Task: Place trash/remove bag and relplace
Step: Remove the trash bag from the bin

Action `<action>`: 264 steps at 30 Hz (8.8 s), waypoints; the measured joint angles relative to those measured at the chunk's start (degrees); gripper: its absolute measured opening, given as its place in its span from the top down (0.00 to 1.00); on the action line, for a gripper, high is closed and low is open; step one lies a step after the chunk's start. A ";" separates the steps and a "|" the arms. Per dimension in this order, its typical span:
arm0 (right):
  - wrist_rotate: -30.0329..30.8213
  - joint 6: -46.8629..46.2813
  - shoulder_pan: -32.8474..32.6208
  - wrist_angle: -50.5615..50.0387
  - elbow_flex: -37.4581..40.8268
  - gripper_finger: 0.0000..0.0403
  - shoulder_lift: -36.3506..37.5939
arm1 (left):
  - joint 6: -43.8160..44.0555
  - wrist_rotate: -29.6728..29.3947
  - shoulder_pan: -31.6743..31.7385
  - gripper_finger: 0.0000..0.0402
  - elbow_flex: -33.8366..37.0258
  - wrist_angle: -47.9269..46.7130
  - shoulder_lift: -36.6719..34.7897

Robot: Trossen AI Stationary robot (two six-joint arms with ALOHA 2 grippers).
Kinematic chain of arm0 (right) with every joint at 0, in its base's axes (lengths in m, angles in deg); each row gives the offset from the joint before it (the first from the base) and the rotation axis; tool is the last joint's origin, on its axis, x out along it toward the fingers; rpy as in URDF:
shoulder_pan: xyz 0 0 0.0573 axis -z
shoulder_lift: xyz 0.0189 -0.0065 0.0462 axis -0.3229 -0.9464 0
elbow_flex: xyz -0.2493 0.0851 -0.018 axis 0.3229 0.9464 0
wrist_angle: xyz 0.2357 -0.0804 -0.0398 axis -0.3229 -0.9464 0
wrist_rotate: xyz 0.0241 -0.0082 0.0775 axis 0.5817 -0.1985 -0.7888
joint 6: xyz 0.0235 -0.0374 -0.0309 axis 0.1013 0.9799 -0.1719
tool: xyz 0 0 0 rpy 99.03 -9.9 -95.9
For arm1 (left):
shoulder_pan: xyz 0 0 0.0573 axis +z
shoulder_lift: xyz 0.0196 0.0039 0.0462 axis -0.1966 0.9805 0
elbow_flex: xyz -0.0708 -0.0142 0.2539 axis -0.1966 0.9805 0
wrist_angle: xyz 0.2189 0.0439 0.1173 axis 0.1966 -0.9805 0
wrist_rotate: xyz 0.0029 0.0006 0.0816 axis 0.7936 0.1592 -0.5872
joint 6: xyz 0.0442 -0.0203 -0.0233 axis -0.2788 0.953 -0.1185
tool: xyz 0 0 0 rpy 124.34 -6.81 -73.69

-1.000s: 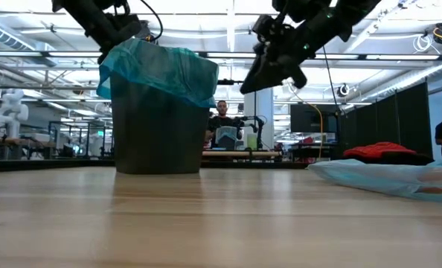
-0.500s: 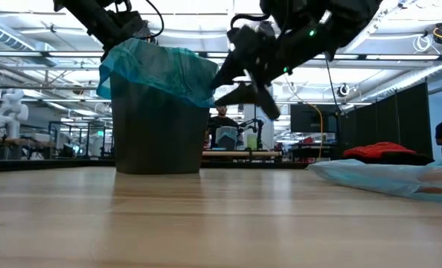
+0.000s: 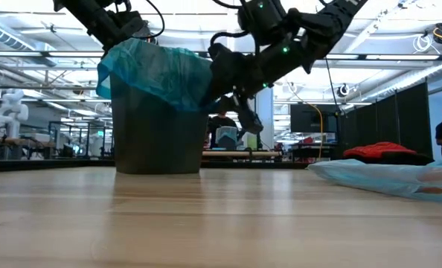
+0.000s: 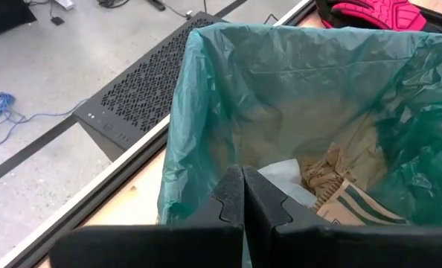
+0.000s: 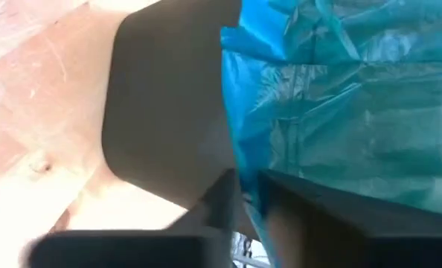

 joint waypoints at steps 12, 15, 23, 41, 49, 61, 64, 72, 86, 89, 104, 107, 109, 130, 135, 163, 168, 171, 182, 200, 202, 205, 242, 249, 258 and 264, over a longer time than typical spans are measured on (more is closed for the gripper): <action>1.82 -3.63 -2.75 -6.70 -3.89 1.00 8.45 | -0.28 3.21 -2.37 1.00 -0.02 -0.41 0.02; 1.39 -4.38 -2.73 -9.01 -6.00 1.00 11.30 | 0.01 3.26 -4.76 1.00 -0.02 -0.39 0.02; -4.74 -7.91 -1.31 -18.37 -15.06 1.00 13.68 | 0.43 3.00 -12.14 1.00 -0.02 0.89 3.66; -9.97 -14.89 0.42 -33.97 -19.88 1.00 14.38 | 6.41 0.54 -27.88 1.00 -0.09 15.13 14.48; -11.55 -16.65 0.42 -34.11 -19.88 1.00 19.13 | 9.20 -0.69 -32.07 1.00 -0.07 19.89 14.53; -14.48 -22.76 0.39 -34.85 -19.90 1.00 19.93 | 10.18 -4.02 -33.64 1.00 -0.07 22.80 13.90; -14.41 -22.36 0.45 -35.54 -19.90 1.00 19.96 | 8.43 -7.90 -33.73 1.00 -1.10 22.00 11.76; -9.24 -21.51 0.81 -36.10 -19.90 1.00 20.06 | 5.66 -10.17 -34.77 1.00 -3.35 17.70 1.69; -8.16 -21.17 0.79 -39.43 -19.90 1.00 20.44 | 27.06 -36.72 -52.90 1.00 0.17 -1.30 -2.21; -8.16 -21.99 0.79 -40.67 -19.90 1.00 20.44 | 34.17 -41.68 -59.05 1.00 0.88 -2.05 -2.23; -8.23 -22.49 1.11 -42.04 -19.90 1.00 20.44 | 82.89 -64.75 -79.22 1.00 13.71 -1.44 -0.15; -8.27 -22.61 1.14 -42.33 -19.90 1.00 20.44 | 94.36 -76.10 -82.97 1.00 17.63 -1.43 0.25; -8.27 -22.36 1.14 -42.31 -19.90 1.00 20.44 | 102.00 -80.55 -84.80 1.00 20.36 -1.44 0.31; -8.66 -21.74 1.14 -42.29 -19.88 1.00 20.41 | 128.72 -91.23 -83.17 0.86 37.77 12.94 3.78; -8.66 -21.70 1.14 -42.23 -19.88 1.00 20.41 | 128.77 -91.27 -81.78 0.77 37.81 13.11 3.78; -8.64 -20.87 1.16 -42.22 -19.86 1.00 20.41 | 78.11 -80.54 -74.94 0.75 37.77 55.15 3.78; -8.64 -21.09 1.16 -42.25 -19.86 1.00 20.40 | 81.53 -79.96 -71.44 0.75 37.77 51.65 3.78; -8.64 -21.01 1.16 -42.27 -19.86 1.00 20.40 | 88.05 -79.43 -70.45 0.75 37.77 46.70 3.78; -10.43 -21.17 1.20 -42.25 -19.86 1.00 20.39 | 95.62 -82.36 -70.34 0.75 37.79 41.52 3.78; -11.55 -22.16 1.20 -42.27 -19.86 1.00 20.39 | 70.82 -82.34 -70.36 0.85 37.79 58.25 3.12; -11.55 -22.16 1.20 -42.27 -19.86 1.00 20.39 | 67.26 -82.34 -70.36 0.88 37.79 60.31 2.91; -11.57 -22.16 1.20 -42.27 -19.86 1.00 20.39 | 61.62 -82.34 -70.36 0.94 37.79 63.49 2.17; -20.34 -31.79 1.19 -55.08 -19.86 1.00 20.39 | 34.14 -79.32 -70.34 1.00 37.70 75.30 -3.89; -20.56 -44.66 0.99 -49.76 -19.86 0.96 20.39 | 32.80 -79.32 -70.34 1.00 37.70 75.30 -3.89; -20.43 -53.14 1.03 -44.62 -19.86 0.69 20.39 | 32.50 -78.18 -70.31 1.00 37.70 75.17 -3.89; -19.59 -55.63 1.03 -47.96 -19.86 0.52 20.68 | 31.10 -78.03 -70.31 1.00 37.70 75.22 -3.98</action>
